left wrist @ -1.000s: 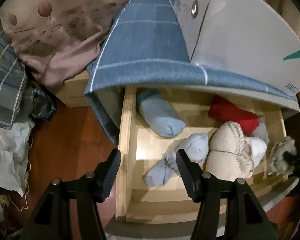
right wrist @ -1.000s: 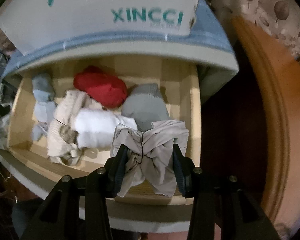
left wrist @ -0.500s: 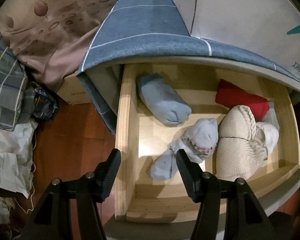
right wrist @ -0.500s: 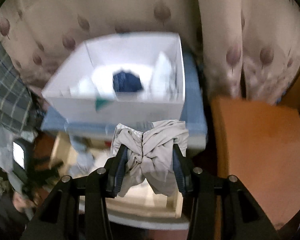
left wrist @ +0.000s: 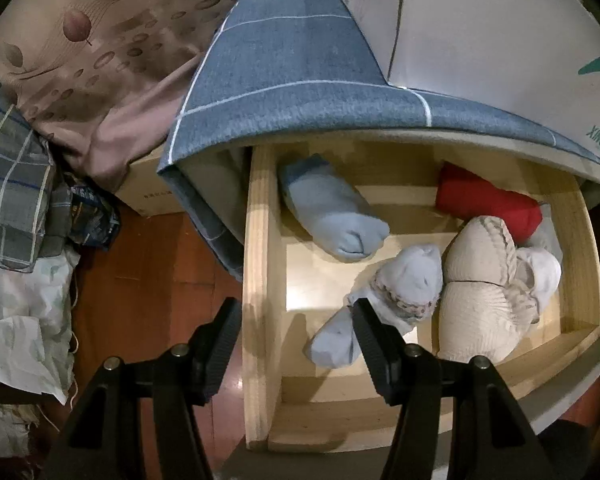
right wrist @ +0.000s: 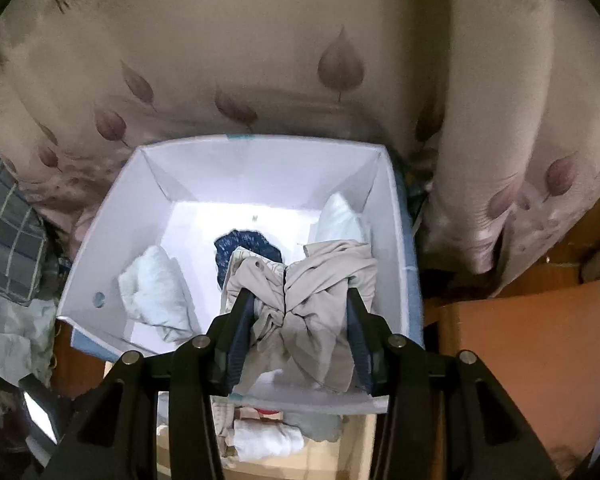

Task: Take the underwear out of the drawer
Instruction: 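Carry the grey-beige bundle with the right tool into the white box and open, then move the open right tool back into the drawer toward the grey-green knit underwear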

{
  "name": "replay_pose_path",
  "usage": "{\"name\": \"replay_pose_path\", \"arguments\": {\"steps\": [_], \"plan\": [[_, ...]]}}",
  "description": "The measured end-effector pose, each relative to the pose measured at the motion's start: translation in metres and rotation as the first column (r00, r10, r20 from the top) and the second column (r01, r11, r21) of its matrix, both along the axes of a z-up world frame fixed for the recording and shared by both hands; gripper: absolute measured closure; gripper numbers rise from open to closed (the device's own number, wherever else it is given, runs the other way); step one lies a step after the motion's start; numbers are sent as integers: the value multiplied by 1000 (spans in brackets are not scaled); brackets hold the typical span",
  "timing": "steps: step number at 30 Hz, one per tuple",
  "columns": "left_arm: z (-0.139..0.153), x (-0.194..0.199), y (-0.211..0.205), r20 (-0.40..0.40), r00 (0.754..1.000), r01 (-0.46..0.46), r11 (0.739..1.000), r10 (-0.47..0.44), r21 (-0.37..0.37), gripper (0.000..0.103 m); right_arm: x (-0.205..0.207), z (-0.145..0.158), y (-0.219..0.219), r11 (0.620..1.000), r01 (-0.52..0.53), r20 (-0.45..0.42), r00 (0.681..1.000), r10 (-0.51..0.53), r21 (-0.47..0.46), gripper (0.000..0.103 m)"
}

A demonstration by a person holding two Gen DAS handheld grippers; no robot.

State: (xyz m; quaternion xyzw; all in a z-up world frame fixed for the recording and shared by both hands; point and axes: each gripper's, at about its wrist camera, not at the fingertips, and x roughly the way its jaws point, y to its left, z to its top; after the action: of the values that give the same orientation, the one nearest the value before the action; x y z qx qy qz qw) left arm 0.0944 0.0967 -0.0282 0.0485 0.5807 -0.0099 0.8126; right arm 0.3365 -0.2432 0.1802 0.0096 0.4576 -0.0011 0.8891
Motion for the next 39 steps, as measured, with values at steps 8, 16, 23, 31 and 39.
{"name": "replay_pose_path", "arguments": {"steps": [8,16,23,31,39], "plan": [[-5,3,-3,-20,1000,6,1000,-6,-2,44,22,-39,6,1000,9,-85,996,-10,-7,57],[-7,2,-3,-27,1000,8,1000,-8,3,44,-27,-2,4,996,-85,-12,996,85,25,52],[-8,-4,1,-31,999,-10,1000,10,-6,44,-103,-42,-1,984,-165,-100,980,170,61,56],[-12,-7,4,-36,999,-12,1000,12,-1,44,-104,-161,3,976,-217,-226,951,212,4,64],[-15,-8,4,-40,999,-3,1000,3,-7,44,-76,-222,3,974,-206,-250,952,177,-94,64]]}}
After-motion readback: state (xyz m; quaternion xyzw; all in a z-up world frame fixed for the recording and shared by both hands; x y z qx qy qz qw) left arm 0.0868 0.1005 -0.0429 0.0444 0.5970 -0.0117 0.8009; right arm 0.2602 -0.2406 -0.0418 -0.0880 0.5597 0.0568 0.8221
